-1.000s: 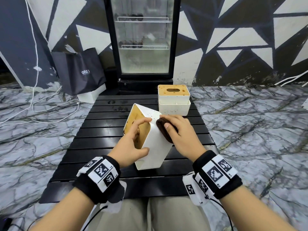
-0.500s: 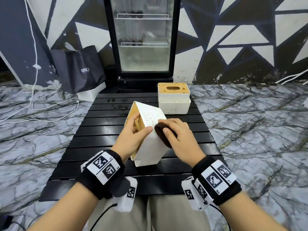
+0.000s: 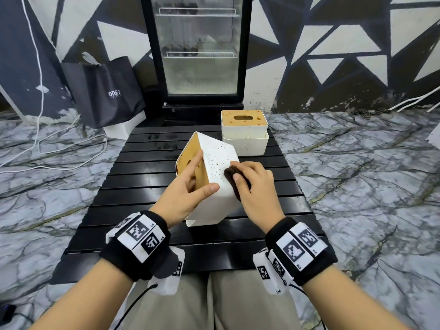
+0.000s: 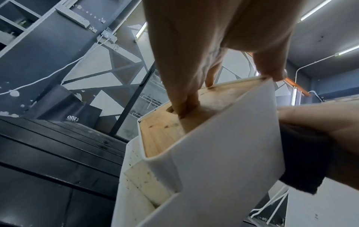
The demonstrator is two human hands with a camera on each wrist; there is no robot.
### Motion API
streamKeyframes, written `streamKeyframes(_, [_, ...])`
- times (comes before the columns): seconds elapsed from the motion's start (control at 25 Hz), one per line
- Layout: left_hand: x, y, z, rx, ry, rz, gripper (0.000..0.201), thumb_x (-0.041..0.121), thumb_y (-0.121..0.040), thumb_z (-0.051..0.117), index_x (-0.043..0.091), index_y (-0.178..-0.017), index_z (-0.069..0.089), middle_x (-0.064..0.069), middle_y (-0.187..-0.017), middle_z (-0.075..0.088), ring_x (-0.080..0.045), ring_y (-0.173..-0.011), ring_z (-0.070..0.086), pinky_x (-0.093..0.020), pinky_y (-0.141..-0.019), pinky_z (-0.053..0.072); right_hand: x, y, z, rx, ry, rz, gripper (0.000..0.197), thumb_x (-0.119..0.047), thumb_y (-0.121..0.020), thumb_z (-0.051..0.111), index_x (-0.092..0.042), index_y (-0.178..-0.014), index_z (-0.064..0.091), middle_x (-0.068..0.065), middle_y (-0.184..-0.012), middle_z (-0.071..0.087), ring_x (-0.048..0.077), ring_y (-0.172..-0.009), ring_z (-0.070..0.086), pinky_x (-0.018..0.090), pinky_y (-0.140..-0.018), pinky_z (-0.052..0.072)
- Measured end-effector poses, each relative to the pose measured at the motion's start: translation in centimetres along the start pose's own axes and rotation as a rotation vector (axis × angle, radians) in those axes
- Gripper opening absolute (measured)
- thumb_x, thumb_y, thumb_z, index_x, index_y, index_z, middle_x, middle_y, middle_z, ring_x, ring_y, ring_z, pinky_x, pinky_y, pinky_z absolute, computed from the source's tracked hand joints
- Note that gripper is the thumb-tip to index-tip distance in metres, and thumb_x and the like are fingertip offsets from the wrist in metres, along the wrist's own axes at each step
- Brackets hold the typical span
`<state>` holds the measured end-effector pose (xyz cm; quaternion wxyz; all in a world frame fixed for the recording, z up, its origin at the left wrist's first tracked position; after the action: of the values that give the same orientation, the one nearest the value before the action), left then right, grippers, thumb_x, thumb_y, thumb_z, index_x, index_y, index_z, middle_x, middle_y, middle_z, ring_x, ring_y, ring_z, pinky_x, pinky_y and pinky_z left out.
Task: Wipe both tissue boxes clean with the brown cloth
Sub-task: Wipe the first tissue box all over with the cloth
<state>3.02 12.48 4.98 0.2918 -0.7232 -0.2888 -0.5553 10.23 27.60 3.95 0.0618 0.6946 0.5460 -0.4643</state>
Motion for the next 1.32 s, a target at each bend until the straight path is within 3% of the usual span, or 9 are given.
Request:
streamKeyframes(0.12, [0.1,0.1,0.2,-0.017,-0.037,0.017,0.085,0.021,-0.080,0.064,0.028,-0.149,0.016,0.012,-0.130,0.053,0.008,-0.105,0.059,-0.008,-0.086,0.044,-1.1,0.5,0.3,-0.011,-0.012,-0.050,0.033,-0.025,-0.092,0.044,-0.024,-0.123,0.055,-0.002,-0.120,0.052,0.020,-0.102,0.037,0.021,-0.089,0.026])
streamKeyframes(0.28, [0.1,0.3,0.1,-0.020,-0.031,0.026,0.082,0.015,-0.083,0.063,0.029,-0.149,0.016,0.016,-0.126,0.053,0.009,-0.102,0.060,-0.006,-0.082,0.043,-0.2,1.3,-0.3,-0.012,-0.033,-0.080,0.038,-0.030,-0.088,0.040,-0.027,-0.122,0.056,-0.004,-0.121,0.052,0.019,-0.105,0.039,0.020,-0.092,0.026])
streamKeyframes(0.52, [0.6,0.4,0.9,-0.072,-0.114,0.023,0.084,0.033,-0.078,0.063,0.041,-0.146,0.013,0.016,-0.143,0.037,0.010,-0.115,0.049,-0.003,-0.094,0.036,-1.6,0.6,0.2,0.028,-0.059,-0.061,0.037,-0.027,-0.088,0.041,-0.024,-0.122,0.057,-0.002,-0.118,0.053,0.020,-0.102,0.040,0.020,-0.088,0.027])
streamKeyframes(0.68, [0.5,0.8,0.7,-0.073,-0.074,0.021,0.085,0.038,-0.074,0.064,0.046,-0.142,0.013,0.009,-0.147,0.040,-0.003,-0.126,0.048,-0.023,-0.109,0.035,-1.1,2.0,-0.2,0.010,-0.090,-0.127,0.036,-0.027,-0.089,0.043,-0.027,-0.122,0.056,-0.005,-0.119,0.053,0.017,-0.104,0.041,0.012,-0.090,0.027])
streamKeyframes(0.8, [0.7,0.7,0.8,-0.058,-0.080,0.023,0.085,0.037,-0.076,0.063,0.042,-0.145,0.014,0.021,-0.139,0.041,0.012,-0.117,0.049,-0.007,-0.097,0.037,-0.7,1.1,-0.4,0.013,-0.073,-0.080,0.036,-0.028,-0.088,0.042,-0.026,-0.120,0.058,-0.003,-0.118,0.054,0.020,-0.105,0.042,0.016,-0.089,0.026])
streamKeyframes(0.84, [0.6,0.6,0.9,-0.057,-0.086,0.025,0.084,0.037,-0.078,0.065,0.042,-0.145,0.014,0.021,-0.140,0.039,0.013,-0.119,0.047,-0.007,-0.099,0.036,-0.9,0.8,-0.2,0.015,-0.071,-0.066,0.036,-0.027,-0.088,0.043,-0.025,-0.120,0.058,-0.003,-0.118,0.054,0.021,-0.104,0.042,0.017,-0.088,0.026])
streamKeyframes(1.0, [0.1,0.6,0.7,-0.067,-0.080,0.022,0.080,0.046,-0.076,0.070,0.057,-0.136,0.017,0.010,-0.149,0.036,-0.005,-0.132,0.042,-0.031,-0.113,0.033,-1.6,1.5,0.3,0.026,-0.079,-0.123,0.036,-0.031,-0.090,0.041,-0.028,-0.122,0.056,-0.008,-0.118,0.051,0.014,-0.102,0.039,0.008,-0.088,0.028])
streamKeyframes(1.16, [0.5,0.9,0.6,-0.057,-0.051,0.020,0.086,0.035,-0.074,0.064,0.042,-0.144,0.015,0.016,-0.134,0.050,0.004,-0.114,0.055,-0.017,-0.101,0.041,-0.2,2.1,-0.4,0.017,-0.089,-0.156,0.036,-0.034,-0.089,0.041,-0.030,-0.121,0.056,-0.014,-0.116,0.049,0.013,-0.105,0.041,0.004,-0.093,0.024])
streamKeyframes(1.32, [0.7,0.9,0.9,-0.063,-0.089,0.023,0.083,0.034,-0.076,0.063,0.043,-0.144,0.015,0.026,-0.130,0.046,0.009,-0.112,0.055,-0.012,-0.099,0.040,-1.0,0.8,-0.1,0.014,-0.090,-0.073,0.037,-0.029,-0.087,0.042,-0.027,-0.121,0.057,-0.007,-0.116,0.052,0.018,-0.104,0.041,0.010,-0.087,0.026])
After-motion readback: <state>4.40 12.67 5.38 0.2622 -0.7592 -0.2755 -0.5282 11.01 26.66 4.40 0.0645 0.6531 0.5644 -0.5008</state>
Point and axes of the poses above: each hand's wrist, its own y-axis away from the middle knuckle, its own z-axis out of the palm, x = y × z, the point moved 2 cm from there along -y, towards the middle knuckle
